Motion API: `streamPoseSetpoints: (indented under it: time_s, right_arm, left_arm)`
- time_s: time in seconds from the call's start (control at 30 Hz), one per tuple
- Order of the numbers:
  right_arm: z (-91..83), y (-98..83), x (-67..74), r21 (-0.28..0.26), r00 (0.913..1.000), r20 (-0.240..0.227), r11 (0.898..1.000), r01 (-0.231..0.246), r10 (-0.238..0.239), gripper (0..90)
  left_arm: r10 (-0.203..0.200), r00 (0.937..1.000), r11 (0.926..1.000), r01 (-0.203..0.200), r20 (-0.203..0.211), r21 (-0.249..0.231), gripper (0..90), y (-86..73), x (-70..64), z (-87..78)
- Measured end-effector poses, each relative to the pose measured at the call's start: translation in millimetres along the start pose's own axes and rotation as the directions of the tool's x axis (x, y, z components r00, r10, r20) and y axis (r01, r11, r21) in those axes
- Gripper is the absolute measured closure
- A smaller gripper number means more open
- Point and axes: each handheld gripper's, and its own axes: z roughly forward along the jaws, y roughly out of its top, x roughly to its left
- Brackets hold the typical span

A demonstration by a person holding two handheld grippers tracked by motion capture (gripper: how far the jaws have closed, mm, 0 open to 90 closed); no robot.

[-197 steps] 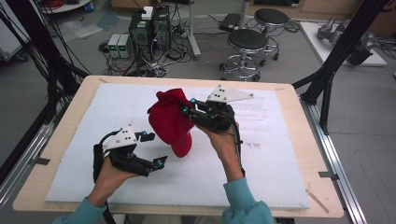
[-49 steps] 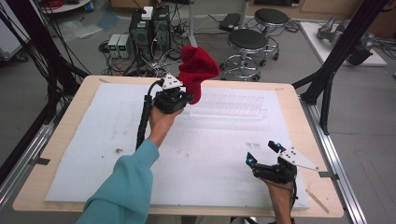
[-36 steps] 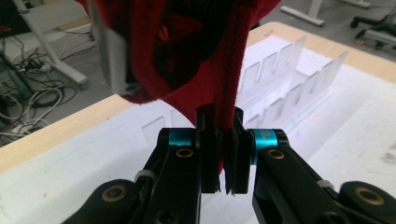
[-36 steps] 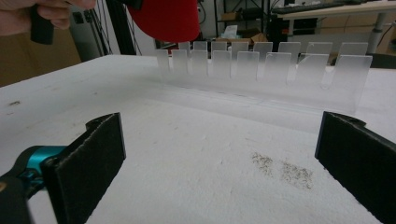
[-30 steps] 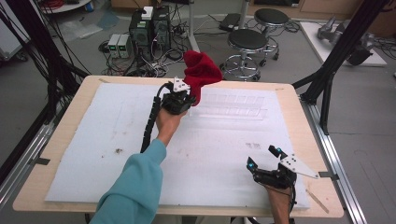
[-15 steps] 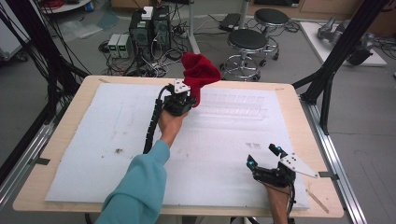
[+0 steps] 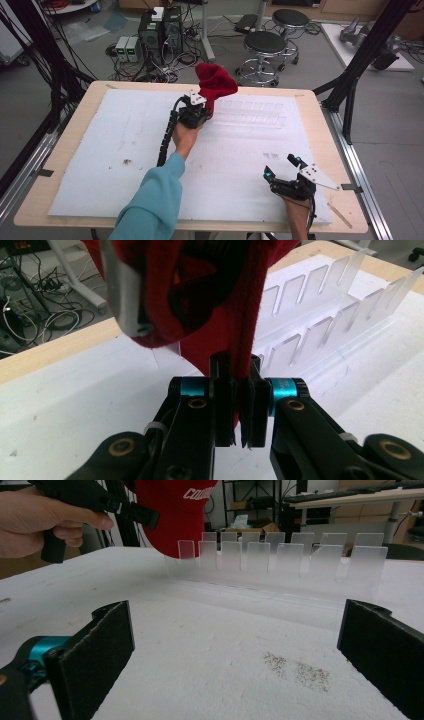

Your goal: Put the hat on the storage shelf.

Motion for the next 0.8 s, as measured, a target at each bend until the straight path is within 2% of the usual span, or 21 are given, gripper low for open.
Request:
streamPoseSetpoints:
  time_s: [0.23, 0.37, 0.47, 0.63, 0.7, 0.73, 0.77, 0.8]
  right_arm:
    - [0.0, -0.2, 0.7, 0.004, 1.0000, 0.000, 1.000, 0.001, -0.001, 0.6]
    - [0.4, -0.2, 0.7, 0.003, 1.0000, 0.003, 1.000, 0.006, -0.006, 0.5]
    - [0.5, -0.4, 1.3, 0.004, 0.9999, 0.000, 1.000, 0.010, -0.010, 0.6]
    - [0.0, -0.7, 2.2, 0.000, 0.9998, 0.001, 1.000, 0.019, -0.019, 0.5]
    - [0.0, -0.8, 2.2, 0.000, 0.9998, 0.002, 1.000, 0.022, -0.022, 0.6]
    - [0.0, -0.8, 2.4, 0.001, 0.9998, 0.003, 1.000, 0.022, -0.022, 0.5]
    - [0.0, -0.8, 2.3, 0.000, 0.9997, 0.002, 1.000, 0.023, -0.023, 0.5]
    - [0.0, -0.8, 2.4, 0.000, 0.9998, 0.003, 1.000, 0.022, -0.022, 0.5]
  left_arm:
    - [0.008, 0.9999, 1.0000, -0.008, 0.011, 0.004, 84.9, -2.5, 0.8, -0.7]
    - [-0.004, 0.9997, 1.0000, 0.004, 0.026, -0.002, 83.0, -4.9, 1.2, -0.9]
    - [-0.005, 0.9997, 0.9999, 0.005, 0.025, 0.009, 67.2, -5.0, 1.1, -1.7]
    - [-0.016, 0.9993, 0.9998, 0.016, 0.032, 0.011, 50.8, -6.4, 1.4, -3.8]
    - [-0.022, 0.9989, 0.9995, 0.021, 0.042, 0.021, 45.4, -8.3, 2.7, -5.0]
    - [-0.029, 0.9981, 0.9988, 0.027, 0.054, 0.041, 37.9, -9.6, 4.7, -5.9]
    - [-0.029, 0.9981, 0.9988, 0.027, 0.054, 0.041, 34.7, -9.6, 4.7, -5.9]
    - [-0.030, 0.9966, 0.9981, 0.026, 0.077, 0.056, 32.0, -10.8, 6.7, -7.2]
